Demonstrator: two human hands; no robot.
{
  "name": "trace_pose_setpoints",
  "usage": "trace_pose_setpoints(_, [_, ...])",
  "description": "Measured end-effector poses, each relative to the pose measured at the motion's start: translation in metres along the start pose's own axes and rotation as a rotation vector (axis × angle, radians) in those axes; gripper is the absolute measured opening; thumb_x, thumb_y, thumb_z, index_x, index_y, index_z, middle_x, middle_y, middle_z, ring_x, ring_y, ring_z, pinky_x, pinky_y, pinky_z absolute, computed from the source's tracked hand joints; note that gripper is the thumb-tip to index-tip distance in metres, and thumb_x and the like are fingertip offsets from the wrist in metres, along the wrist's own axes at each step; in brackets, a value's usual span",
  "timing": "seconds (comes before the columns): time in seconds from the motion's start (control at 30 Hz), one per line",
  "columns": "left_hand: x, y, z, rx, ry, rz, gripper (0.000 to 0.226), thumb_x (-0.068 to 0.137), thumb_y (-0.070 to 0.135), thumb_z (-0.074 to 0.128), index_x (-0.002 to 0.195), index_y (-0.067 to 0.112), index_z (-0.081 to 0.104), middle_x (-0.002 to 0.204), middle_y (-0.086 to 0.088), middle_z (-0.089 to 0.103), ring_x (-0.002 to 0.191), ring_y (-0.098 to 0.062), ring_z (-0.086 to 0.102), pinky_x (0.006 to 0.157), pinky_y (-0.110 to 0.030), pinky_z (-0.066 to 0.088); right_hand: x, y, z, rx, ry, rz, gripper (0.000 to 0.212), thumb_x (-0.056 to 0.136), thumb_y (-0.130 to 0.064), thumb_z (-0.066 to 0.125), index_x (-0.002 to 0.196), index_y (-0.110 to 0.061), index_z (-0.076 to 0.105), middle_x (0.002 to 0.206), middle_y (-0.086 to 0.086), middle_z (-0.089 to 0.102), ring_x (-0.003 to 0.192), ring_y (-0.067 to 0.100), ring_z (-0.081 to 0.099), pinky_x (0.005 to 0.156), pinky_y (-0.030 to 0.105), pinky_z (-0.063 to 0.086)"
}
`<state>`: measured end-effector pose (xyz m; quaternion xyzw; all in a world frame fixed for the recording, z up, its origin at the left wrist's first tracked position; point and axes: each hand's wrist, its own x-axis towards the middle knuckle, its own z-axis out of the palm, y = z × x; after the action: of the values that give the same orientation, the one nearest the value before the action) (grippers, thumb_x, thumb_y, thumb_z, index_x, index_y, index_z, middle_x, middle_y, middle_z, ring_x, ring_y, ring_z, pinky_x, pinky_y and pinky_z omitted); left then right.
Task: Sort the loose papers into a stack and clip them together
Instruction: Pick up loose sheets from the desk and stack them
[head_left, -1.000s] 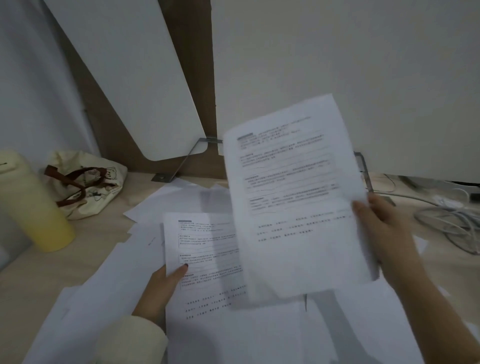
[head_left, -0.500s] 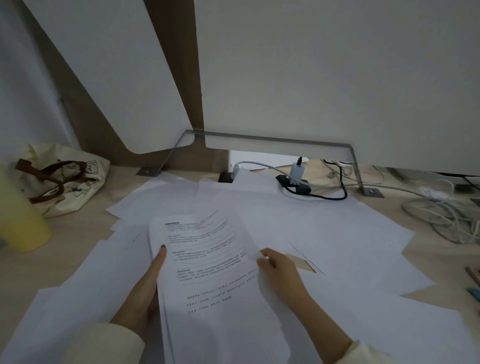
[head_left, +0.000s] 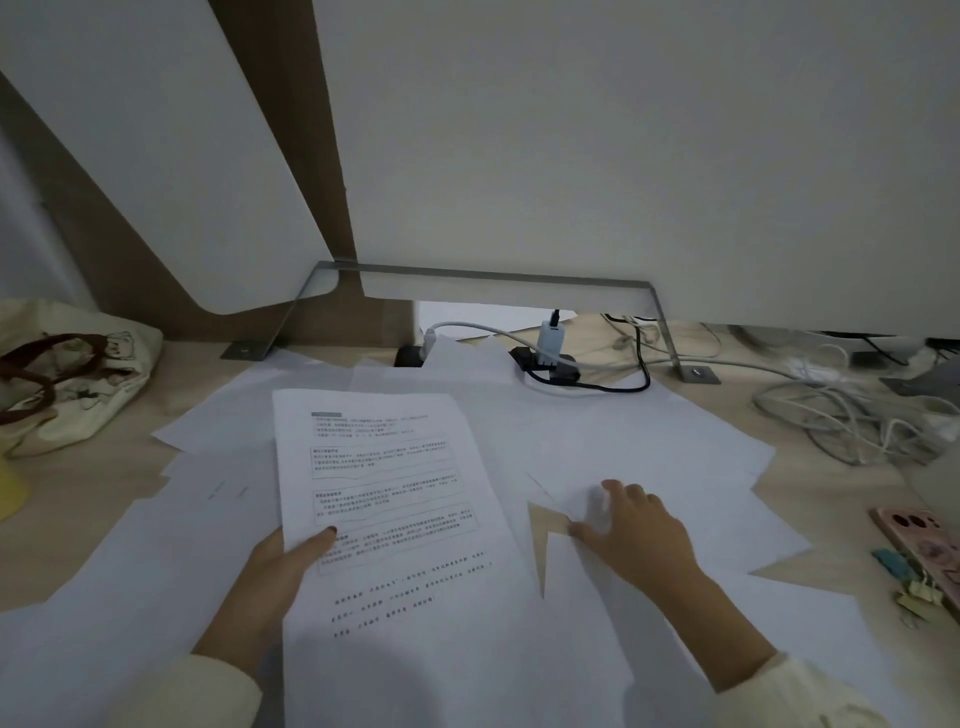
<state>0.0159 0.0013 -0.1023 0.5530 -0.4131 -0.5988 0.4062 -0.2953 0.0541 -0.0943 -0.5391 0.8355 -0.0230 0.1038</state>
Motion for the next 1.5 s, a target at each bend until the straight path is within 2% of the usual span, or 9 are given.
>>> trace_pose_setpoints(0.37, [0.003, -0.017, 0.002, 0.055, 0.032, -0.062, 0.037, 0.092, 0.009, 0.052, 0.128, 0.003, 0.051, 0.107, -0.012, 0.057, 0.097, -0.031, 0.054, 0.092, -0.042, 0.040, 0.010, -0.008, 0.004, -0.139, 0.089, -0.047, 0.037, 0.095, -0.024, 0.041, 0.130, -0.012, 0.034, 0.112, 0.009, 0.057, 0.096, 0.025, 0.060, 0.068, 0.025, 0.036])
trace_pose_setpoints(0.47, [0.004, -0.017, 0.000, 0.058, 0.039, -0.074, 0.037, 0.091, 0.010, 0.053, 0.128, 0.004, 0.052, 0.107, -0.012, 0.059, 0.096, -0.032, 0.056, 0.093, -0.044, 0.041, 0.008, 0.001, -0.004, 0.058, 0.176, 0.012, 0.013, 0.091, -0.005, 0.037, 0.098, -0.012, 0.046, 0.079, 0.007, 0.057, 0.073, 0.025, 0.053, 0.057, 0.026, 0.034])
trace_pose_setpoints(0.63, [0.002, -0.015, 0.002, 0.059, 0.023, -0.059, 0.037, 0.090, 0.011, 0.055, 0.126, 0.005, 0.053, 0.107, -0.013, 0.060, 0.097, -0.032, 0.057, 0.094, -0.044, 0.042, -0.010, 0.016, -0.022, 0.340, 0.304, -0.080, 0.030, 0.096, -0.009, 0.037, 0.074, -0.026, 0.050, 0.056, -0.004, 0.049, 0.053, 0.016, 0.044, 0.048, 0.026, 0.029])
trace_pose_setpoints(0.77, [-0.005, -0.012, 0.005, 0.021, 0.013, -0.043, 0.037, 0.089, 0.015, 0.058, 0.125, 0.009, 0.055, 0.113, -0.013, 0.063, 0.102, -0.032, 0.059, 0.099, -0.047, 0.042, -0.029, 0.010, -0.058, 0.403, 0.314, -0.279, 0.023, 0.097, -0.018, 0.042, 0.106, -0.023, 0.063, 0.077, -0.005, 0.059, 0.065, 0.013, 0.052, 0.055, 0.018, 0.038])
trace_pose_setpoints(0.93, [-0.005, -0.012, 0.006, -0.020, -0.002, -0.044, 0.041, 0.089, 0.013, 0.057, 0.130, 0.004, 0.050, 0.113, -0.013, 0.059, 0.102, -0.028, 0.055, 0.101, -0.042, 0.040, -0.062, -0.008, -0.115, 0.917, 0.276, -0.428, 0.020, 0.093, -0.014, 0.050, 0.092, -0.028, 0.065, 0.075, -0.020, 0.069, 0.069, -0.009, 0.061, 0.061, 0.006, 0.045])
trace_pose_setpoints(1.1, [0.000, -0.008, 0.001, -0.001, 0.014, -0.077, 0.032, 0.091, 0.014, 0.055, 0.123, 0.011, 0.051, 0.111, -0.010, 0.059, 0.102, -0.030, 0.056, 0.103, -0.043, 0.039, -0.072, -0.006, -0.133, 1.462, 0.129, -0.311, 0.020, 0.086, -0.023, 0.056, 0.101, -0.020, 0.068, 0.096, 0.000, 0.076, 0.084, 0.018, 0.072, 0.072, 0.033, 0.059])
trace_pose_setpoints(1.27, [0.018, -0.018, -0.020, -0.012, 0.035, -0.165, 0.024, 0.092, 0.000, 0.048, 0.101, -0.021, 0.055, 0.074, -0.011, 0.053, 0.057, -0.026, 0.060, 0.059, -0.028, 0.051, -0.054, -0.002, -0.098, 1.355, 0.090, -0.041, 0.020, 0.092, -0.021, 0.052, 0.105, -0.020, 0.066, 0.102, 0.009, 0.072, 0.092, 0.033, 0.068, 0.081, 0.045, 0.055])
trace_pose_setpoints(1.37, [0.005, -0.009, -0.016, 0.001, 0.039, -0.187, 0.027, 0.094, -0.008, 0.039, 0.076, -0.011, 0.059, 0.064, -0.008, 0.049, 0.054, -0.027, 0.048, 0.033, -0.014, 0.042, -0.045, -0.004, -0.071, 1.235, 0.024, 0.049, 0.018, 0.094, -0.020, 0.048, 0.092, -0.026, 0.064, 0.097, 0.007, 0.070, 0.090, 0.031, 0.065, 0.084, 0.045, 0.053])
trace_pose_setpoints(1.5, [-0.014, -0.004, -0.011, -0.133, -0.027, -0.119, 0.029, 0.092, 0.020, 0.051, 0.109, -0.001, 0.063, 0.099, -0.023, 0.069, 0.093, -0.029, 0.067, 0.093, -0.038, 0.049, -0.038, -0.008, -0.043, 1.034, -0.008, 0.077, 0.027, 0.093, -0.009, 0.040, 0.077, -0.017, 0.060, 0.071, 0.006, 0.060, 0.062, 0.021, 0.056, 0.057, 0.026, 0.042])
